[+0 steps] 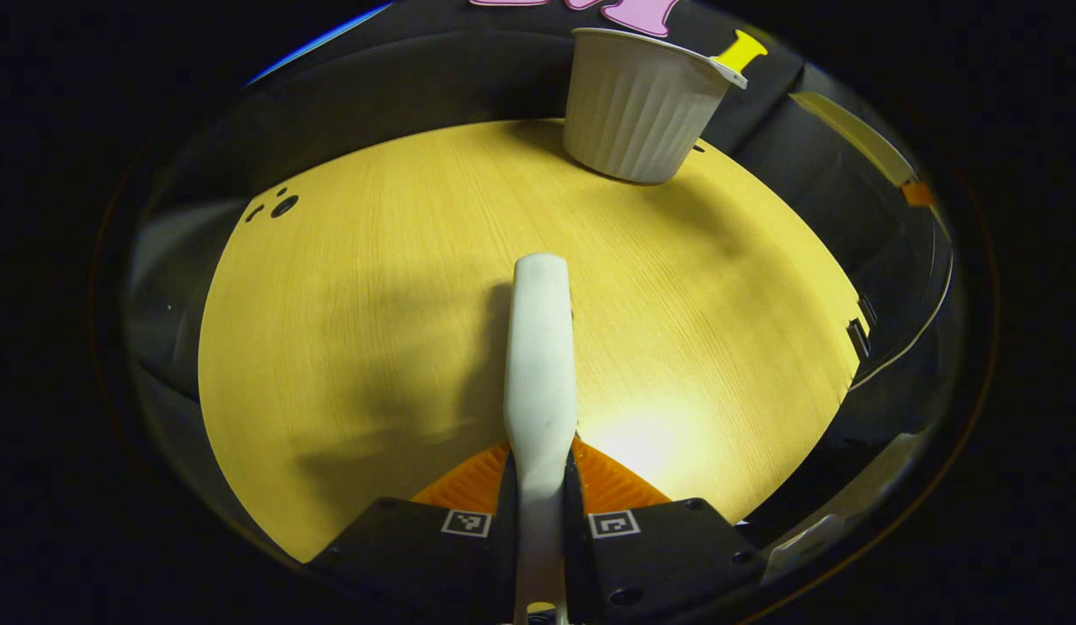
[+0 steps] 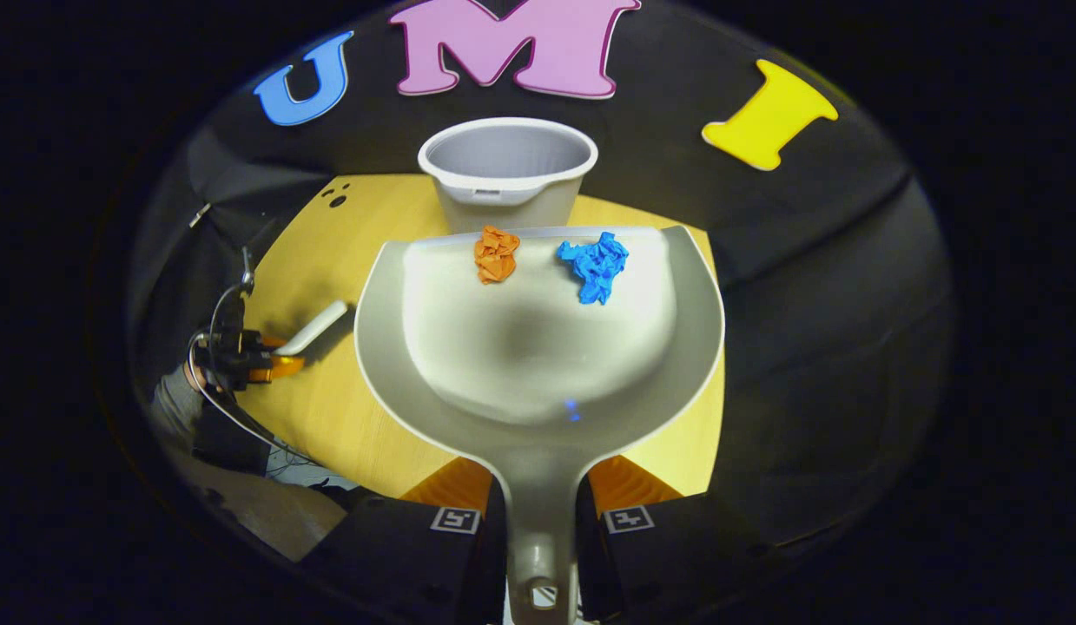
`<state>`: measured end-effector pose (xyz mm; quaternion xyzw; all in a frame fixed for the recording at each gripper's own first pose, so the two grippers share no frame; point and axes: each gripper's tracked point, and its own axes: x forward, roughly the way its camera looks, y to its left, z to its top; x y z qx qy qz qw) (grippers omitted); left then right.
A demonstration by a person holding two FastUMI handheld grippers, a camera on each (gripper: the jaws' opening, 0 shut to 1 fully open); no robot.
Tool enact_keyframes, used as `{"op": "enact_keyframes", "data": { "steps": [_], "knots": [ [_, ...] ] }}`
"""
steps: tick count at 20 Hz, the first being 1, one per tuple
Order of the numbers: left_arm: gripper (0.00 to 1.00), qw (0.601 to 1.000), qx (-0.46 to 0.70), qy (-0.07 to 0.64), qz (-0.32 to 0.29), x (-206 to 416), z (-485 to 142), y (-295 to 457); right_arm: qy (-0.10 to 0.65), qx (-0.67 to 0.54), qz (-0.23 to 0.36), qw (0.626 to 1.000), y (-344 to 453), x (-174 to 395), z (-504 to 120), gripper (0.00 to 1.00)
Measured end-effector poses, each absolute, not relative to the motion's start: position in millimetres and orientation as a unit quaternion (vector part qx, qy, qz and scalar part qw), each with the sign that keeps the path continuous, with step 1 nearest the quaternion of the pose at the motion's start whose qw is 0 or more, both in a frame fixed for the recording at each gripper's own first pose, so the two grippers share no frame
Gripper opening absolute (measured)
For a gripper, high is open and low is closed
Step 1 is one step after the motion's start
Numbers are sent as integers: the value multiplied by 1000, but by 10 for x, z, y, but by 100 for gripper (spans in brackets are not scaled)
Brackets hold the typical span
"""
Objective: Pick up the small broom and dustpan from the desktop, sweep the trash into the dustpan with the broom, and then empty the trash into the garbage bin.
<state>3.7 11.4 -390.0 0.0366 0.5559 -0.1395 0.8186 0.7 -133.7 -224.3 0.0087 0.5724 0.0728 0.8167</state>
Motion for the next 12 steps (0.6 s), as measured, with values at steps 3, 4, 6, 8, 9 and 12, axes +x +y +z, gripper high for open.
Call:
{"op": "enact_keyframes", "data": {
  "steps": [3,4,6,8,9,12],
  "knots": [
    [26,820,34,555,-138,9,-3909,114,566,4,61,822,-1470,399,-2029,36],
    [28,820,35,554,-138,11,-3909,121,565,-4,55,824,-1512,558,-2019,37],
    [27,820,37,554,-140,7,-3905,125,569,-22,50,820,-1599,830,-2022,37],
    [27,819,36,555,-140,-1,-3907,120,575,-42,48,816,-1623,1069,-2041,37],
    [27,819,36,555,-140,-3,-3909,113,576,-55,48,814,-1622,1173,-2038,37],
    [27,819,40,554,-142,-4,-3907,121,586,-95,49,804,-1620,1413,-2081,37]
  ]
}}
